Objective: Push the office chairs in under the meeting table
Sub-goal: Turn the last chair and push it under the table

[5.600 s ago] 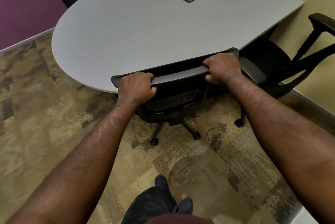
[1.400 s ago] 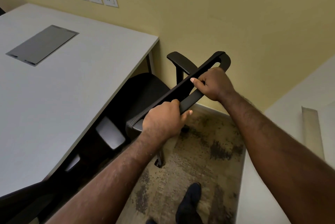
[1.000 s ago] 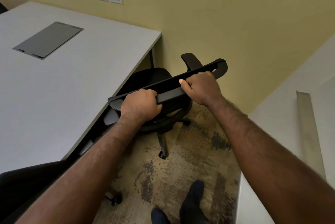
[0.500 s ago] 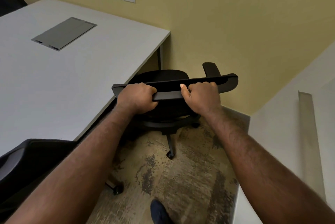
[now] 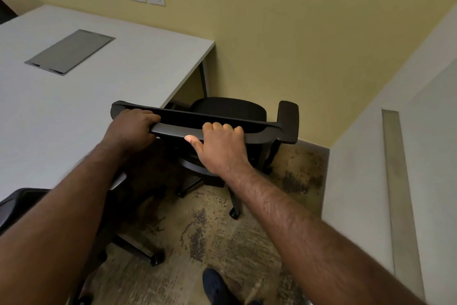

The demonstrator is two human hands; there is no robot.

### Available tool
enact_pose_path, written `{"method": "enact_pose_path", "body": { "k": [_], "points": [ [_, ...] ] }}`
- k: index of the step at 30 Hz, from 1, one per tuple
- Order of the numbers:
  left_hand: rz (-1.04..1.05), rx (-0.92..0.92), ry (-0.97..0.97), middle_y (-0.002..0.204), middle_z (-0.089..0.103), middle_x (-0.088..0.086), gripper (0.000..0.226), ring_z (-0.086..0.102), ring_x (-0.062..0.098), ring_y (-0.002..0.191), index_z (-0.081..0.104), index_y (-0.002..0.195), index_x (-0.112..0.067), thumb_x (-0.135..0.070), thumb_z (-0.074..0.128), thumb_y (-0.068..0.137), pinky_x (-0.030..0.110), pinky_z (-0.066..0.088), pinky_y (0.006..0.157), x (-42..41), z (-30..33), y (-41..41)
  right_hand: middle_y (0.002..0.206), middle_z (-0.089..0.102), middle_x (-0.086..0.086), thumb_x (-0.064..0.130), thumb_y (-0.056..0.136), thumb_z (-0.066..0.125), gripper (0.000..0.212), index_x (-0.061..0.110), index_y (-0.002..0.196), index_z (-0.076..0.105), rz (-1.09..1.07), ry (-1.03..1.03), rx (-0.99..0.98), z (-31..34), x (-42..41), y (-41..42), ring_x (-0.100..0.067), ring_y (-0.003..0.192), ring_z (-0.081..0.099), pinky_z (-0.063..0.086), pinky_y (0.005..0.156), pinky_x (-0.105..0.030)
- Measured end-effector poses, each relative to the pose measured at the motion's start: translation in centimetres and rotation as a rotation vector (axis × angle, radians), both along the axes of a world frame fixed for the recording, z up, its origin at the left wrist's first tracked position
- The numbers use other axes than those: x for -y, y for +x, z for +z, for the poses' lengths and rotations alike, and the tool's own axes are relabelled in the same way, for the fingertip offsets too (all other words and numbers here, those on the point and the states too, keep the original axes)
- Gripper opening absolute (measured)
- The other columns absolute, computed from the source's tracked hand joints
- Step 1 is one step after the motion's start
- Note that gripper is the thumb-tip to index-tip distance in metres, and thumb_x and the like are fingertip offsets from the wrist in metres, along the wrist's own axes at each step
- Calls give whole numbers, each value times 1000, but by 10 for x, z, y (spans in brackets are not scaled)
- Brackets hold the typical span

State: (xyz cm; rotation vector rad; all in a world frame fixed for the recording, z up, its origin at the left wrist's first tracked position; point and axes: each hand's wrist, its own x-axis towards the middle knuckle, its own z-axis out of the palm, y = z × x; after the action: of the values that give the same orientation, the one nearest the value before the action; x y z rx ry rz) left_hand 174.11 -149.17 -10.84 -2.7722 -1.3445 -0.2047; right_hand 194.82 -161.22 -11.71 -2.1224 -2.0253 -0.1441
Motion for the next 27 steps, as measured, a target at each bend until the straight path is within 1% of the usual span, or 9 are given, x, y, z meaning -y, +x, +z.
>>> {"method": "enact_pose_path", "body": {
  "k": [3,7,10,11,13,15,16,21,27],
  "points": [
    [7,17,9,65,58,8,15,56,36,67,59,69,-11,-1,70,65,33,30,59,-6,-2,-7,103,64,-8,62,97,25,62,11,112,57,-1,-19,-28,2,-1,-11,-26,94,59,43,79,-45],
    [55,-9,9,70,60,11,14,54,36,72,64,77,-6,3,70,67,39,42,62,-20,-3,-19,114,59,-7,55,97,40,52,12,121,52,94,-16,-81,2,-3,-18,-26,101,57,43,81,-45],
    [51,-24,8,72,60,13,17,54,37,72,65,83,-5,-3,76,70,42,44,64,-27,-2,-27,120,56,-6,55,94,46,52,13,125,51,179,21,-108,3,-3,-13,-25,106,55,46,85,-43],
    [38,-37,3,73,61,12,21,53,36,72,65,84,-7,-12,80,71,42,45,65,-29,-1,-29,120,56,-5,55,94,47,52,13,125,51,193,49,-114,4,-3,-10,-25,107,54,46,86,-43],
    [-3,-66,-21,73,58,4,41,51,30,71,62,85,-14,-48,79,70,42,44,66,-29,4,-30,118,55,-5,54,93,48,51,14,124,53,201,123,-103,10,-6,-3,-24,105,53,46,85,-42],
    [-66,-78,-59,78,52,-5,59,48,20,73,56,86,-24,-79,58,66,37,41,64,-26,10,-28,116,56,-4,54,93,47,49,15,122,55,172,190,-115,18,-11,9,-23,103,53,46,83,-40],
    [-97,-55,-87,84,52,-7,63,48,18,78,55,90,-27,-85,52,65,37,42,66,-23,13,-25,115,56,-3,54,93,47,48,16,121,56,142,214,-134,22,-14,17,-22,102,53,45,82,-40],
    [-213,156,-166,112,52,1,75,50,21,100,53,114,-28,-86,49,66,43,46,77,-22,37,5,116,55,-2,56,95,43,50,17,123,56,-49,255,-239,33,-26,65,-20,105,52,43,87,-40],
    [-280,258,-200,120,51,4,82,48,17,106,53,122,-17,-80,52,70,37,42,86,-23,65,98,120,55,-1,55,92,47,49,19,125,55,-258,290,-345,27,-29,131,-20,110,51,41,91,-41]
  ]
}}
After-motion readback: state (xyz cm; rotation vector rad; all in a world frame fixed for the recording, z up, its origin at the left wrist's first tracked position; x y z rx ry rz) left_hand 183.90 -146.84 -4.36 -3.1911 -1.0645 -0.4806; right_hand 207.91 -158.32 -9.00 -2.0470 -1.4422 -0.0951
